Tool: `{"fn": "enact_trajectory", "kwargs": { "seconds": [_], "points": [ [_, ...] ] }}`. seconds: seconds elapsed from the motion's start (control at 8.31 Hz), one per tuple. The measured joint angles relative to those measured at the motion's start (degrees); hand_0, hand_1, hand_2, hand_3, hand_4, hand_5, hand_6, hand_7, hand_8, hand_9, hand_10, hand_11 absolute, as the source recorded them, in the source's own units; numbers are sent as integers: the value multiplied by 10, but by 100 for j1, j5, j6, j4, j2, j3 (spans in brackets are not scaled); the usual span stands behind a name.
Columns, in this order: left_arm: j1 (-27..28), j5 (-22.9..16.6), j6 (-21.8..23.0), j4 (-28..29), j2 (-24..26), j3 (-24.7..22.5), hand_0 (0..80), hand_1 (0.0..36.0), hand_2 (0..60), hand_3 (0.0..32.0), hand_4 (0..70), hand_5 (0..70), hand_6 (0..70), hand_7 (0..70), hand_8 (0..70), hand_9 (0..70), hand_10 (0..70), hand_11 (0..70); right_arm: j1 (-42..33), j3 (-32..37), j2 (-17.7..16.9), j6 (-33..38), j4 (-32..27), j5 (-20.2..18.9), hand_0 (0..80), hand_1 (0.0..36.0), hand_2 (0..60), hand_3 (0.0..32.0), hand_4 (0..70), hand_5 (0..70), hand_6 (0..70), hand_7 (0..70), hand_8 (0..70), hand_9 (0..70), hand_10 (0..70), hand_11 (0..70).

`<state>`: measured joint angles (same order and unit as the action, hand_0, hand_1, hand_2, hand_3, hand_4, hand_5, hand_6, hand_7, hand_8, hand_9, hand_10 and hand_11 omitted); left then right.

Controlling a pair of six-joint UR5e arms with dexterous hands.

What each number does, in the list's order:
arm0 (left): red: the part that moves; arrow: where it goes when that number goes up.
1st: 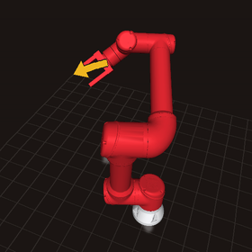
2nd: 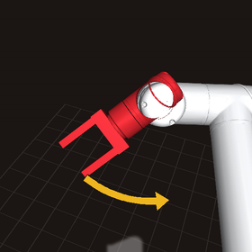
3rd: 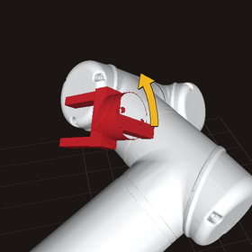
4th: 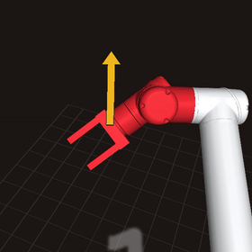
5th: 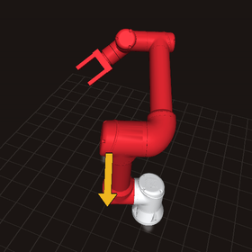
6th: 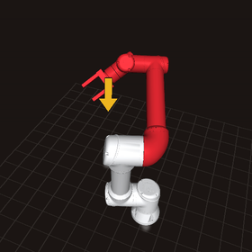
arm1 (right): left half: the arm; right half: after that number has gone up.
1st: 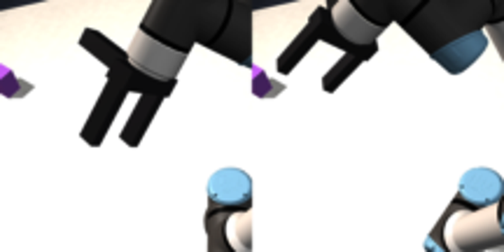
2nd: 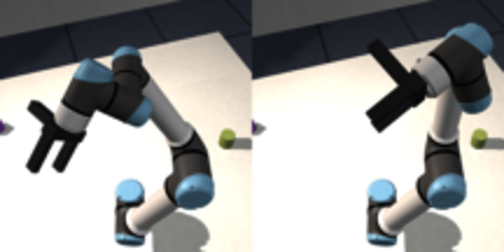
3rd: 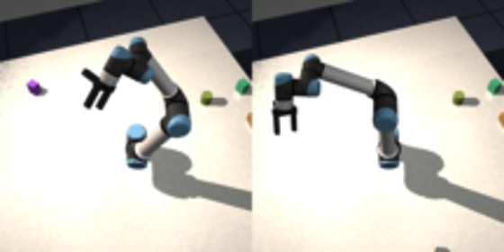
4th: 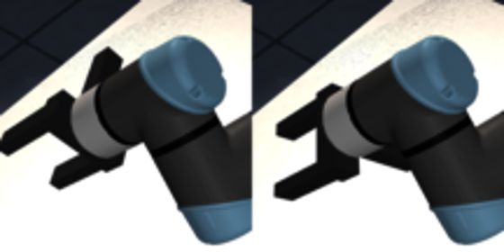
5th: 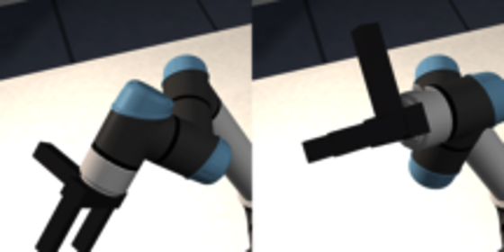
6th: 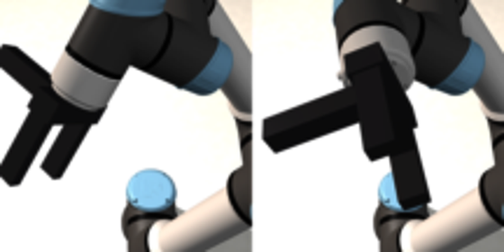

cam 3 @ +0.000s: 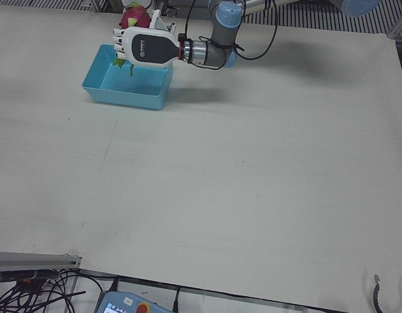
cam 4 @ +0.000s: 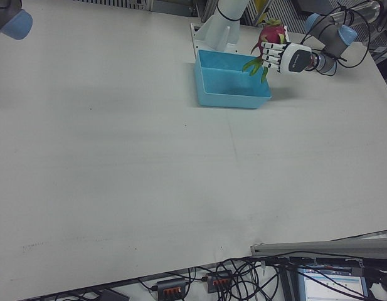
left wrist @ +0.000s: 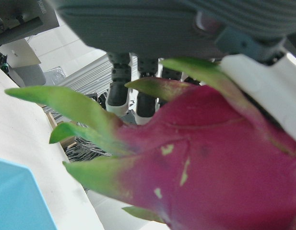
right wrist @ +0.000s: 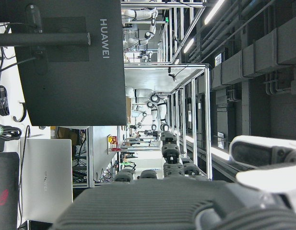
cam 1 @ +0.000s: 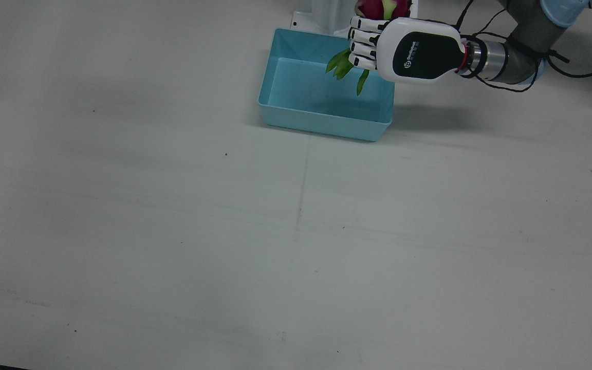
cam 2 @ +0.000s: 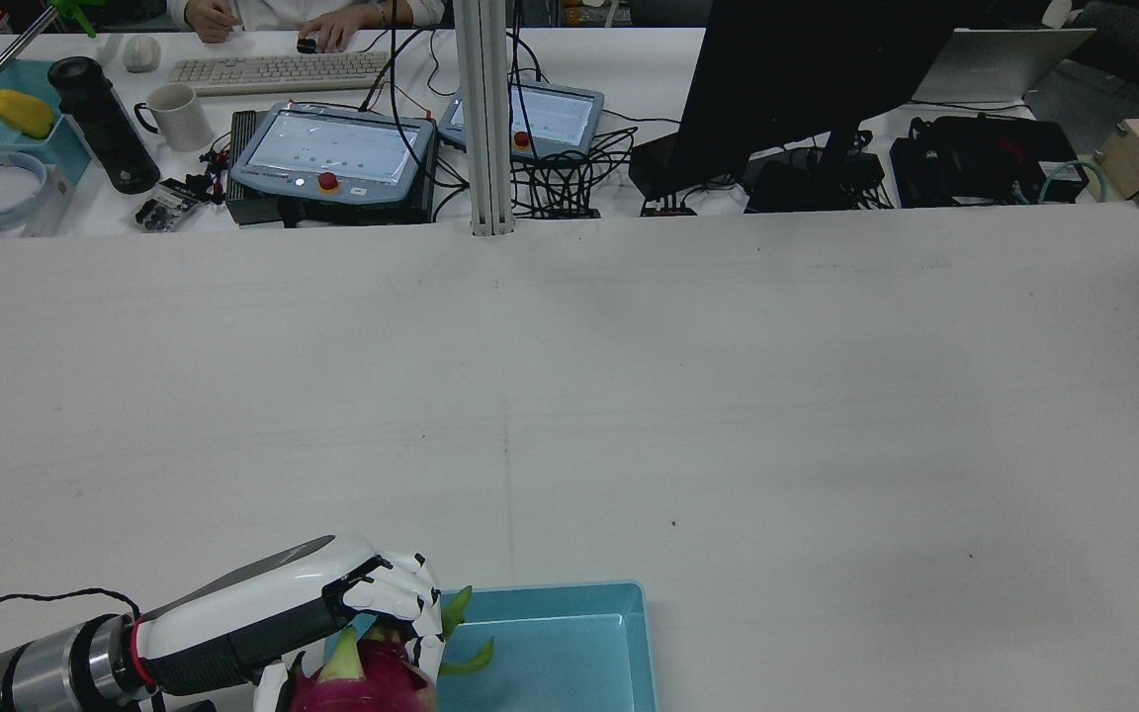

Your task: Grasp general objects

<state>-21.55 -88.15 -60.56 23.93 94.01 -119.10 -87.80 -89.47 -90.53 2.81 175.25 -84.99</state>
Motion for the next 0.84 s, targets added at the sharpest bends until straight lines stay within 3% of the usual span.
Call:
{"fn": "enact_trajectory", "kwargs": {
  "seconds": [0.24, 0.36, 0.6, 0.84],
  "points": [
    [29, 22, 27, 184, -4, 7, 503, 122, 5, 0, 103, 700, 116, 337, 50, 93, 156, 242, 0, 0, 0, 3, 0, 0, 0, 0, 0, 0, 0, 0, 0, 0, 0, 0, 0, 0],
    [33, 24, 43, 253, -9, 13, 517, 149, 10, 0, 59, 628, 42, 255, 0, 37, 95, 156, 0, 0, 0, 2, 0, 0, 0, 0, 0, 0, 0, 0, 0, 0, 0, 0, 0, 0],
    [42, 26, 58, 342, -13, 17, 527, 166, 17, 0, 42, 533, 22, 216, 0, 29, 77, 132, 0, 0, 0, 0, 0, 0, 0, 0, 0, 0, 0, 0, 0, 0, 0, 0, 0, 0],
    [68, 26, 65, 411, -9, 13, 560, 239, 210, 0, 73, 700, 69, 252, 10, 46, 114, 191, 0, 0, 0, 0, 0, 0, 0, 0, 0, 0, 0, 0, 0, 0, 0, 0, 0, 0]
  ]
}}
